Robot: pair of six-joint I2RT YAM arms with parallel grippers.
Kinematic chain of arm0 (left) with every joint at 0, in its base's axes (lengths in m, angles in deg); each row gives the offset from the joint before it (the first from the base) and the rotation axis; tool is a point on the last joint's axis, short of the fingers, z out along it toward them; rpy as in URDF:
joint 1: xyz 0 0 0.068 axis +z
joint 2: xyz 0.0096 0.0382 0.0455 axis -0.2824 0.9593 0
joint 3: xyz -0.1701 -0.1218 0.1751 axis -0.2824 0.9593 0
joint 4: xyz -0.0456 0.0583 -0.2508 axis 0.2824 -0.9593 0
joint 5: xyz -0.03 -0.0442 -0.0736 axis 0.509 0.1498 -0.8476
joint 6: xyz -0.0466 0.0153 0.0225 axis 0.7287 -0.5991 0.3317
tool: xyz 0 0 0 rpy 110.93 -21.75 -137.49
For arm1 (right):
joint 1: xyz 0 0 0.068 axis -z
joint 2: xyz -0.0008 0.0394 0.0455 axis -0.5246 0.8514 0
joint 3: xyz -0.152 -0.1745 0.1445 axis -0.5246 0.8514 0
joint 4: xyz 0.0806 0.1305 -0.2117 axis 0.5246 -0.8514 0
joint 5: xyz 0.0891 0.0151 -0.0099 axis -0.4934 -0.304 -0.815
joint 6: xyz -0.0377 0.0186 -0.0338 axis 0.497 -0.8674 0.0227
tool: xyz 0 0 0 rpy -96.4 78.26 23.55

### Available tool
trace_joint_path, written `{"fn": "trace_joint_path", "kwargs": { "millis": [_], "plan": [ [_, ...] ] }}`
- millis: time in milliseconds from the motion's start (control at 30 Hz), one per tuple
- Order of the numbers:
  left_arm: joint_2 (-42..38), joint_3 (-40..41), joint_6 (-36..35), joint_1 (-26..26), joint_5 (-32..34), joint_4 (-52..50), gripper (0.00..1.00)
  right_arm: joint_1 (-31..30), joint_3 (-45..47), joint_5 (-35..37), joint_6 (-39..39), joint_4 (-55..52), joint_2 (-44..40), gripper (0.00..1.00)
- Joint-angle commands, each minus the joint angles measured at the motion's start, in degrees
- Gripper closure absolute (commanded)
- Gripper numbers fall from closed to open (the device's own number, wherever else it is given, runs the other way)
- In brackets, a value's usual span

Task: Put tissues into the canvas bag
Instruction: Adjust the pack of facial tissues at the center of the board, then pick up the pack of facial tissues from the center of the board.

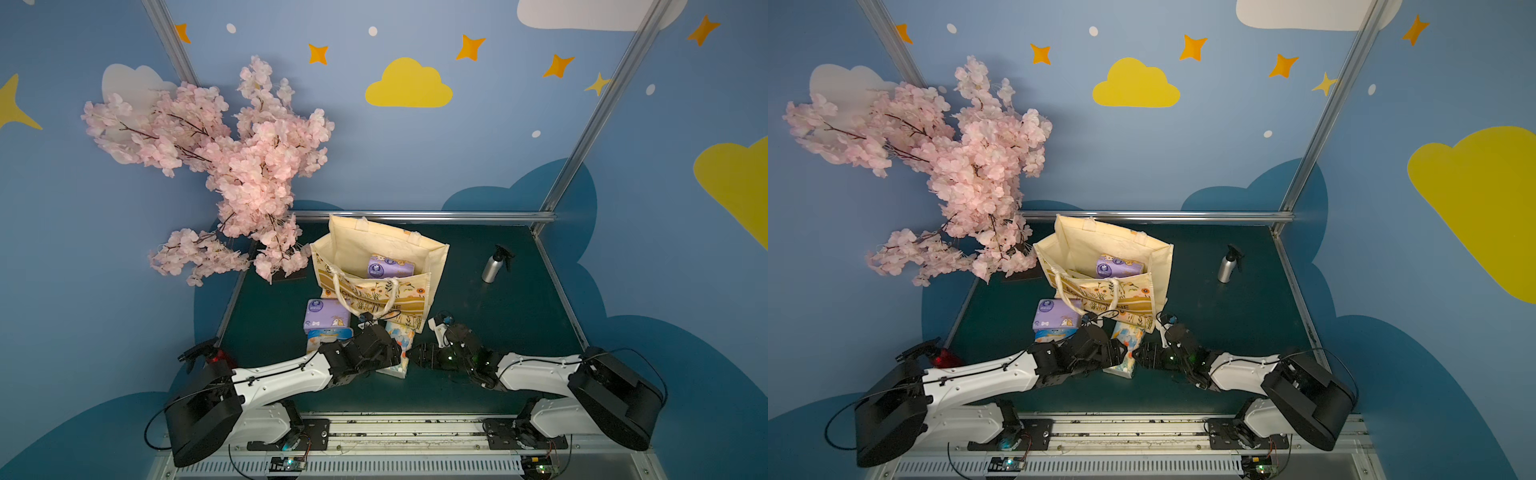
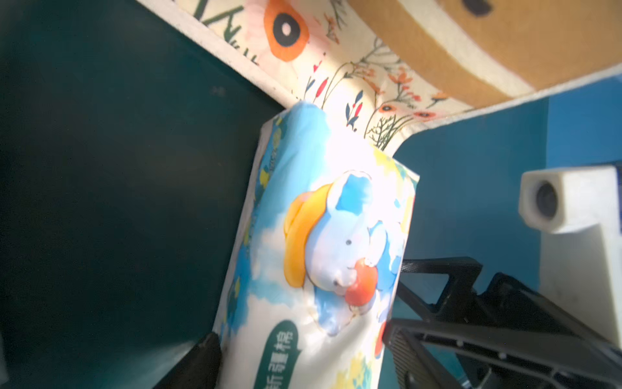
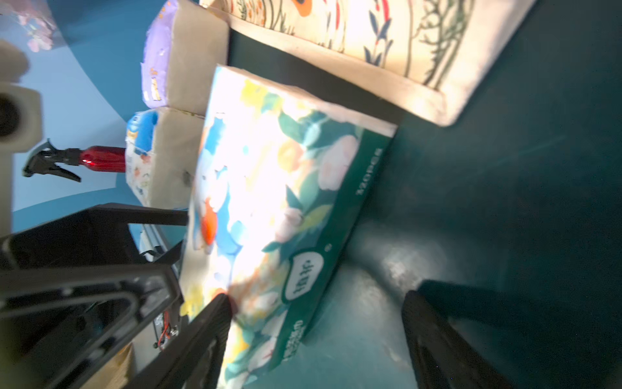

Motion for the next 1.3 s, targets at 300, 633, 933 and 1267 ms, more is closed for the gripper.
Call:
{"fn": "trace_joint_path", "kwargs": {
  "millis": [300,633,933,1267],
  "plan": [
    [-2.39,1.93,-2.64,3.25,-2.56,1.85,0.28,2.51,-0.76,-4.42,-9.10,12.30,7.74,0.18],
    [3.64,1.52,-3.95,3.59,-7.17,7.03,0.32,1.54,-0.35,-3.75,-15.16,20.33,13.65,0.18],
    [5.41,1.05,-4.33,3.50,-14.62,13.05,0.31,-0.83,0.60,-3.84,-21.35,33.36,20.45,0.23],
    [-2.41,1.81,-4.72,3.26,-9.81,10.11,0.30,-0.59,-2.45,-5.31,-13.14,13.00,4.62,0.53]
  ]
}}
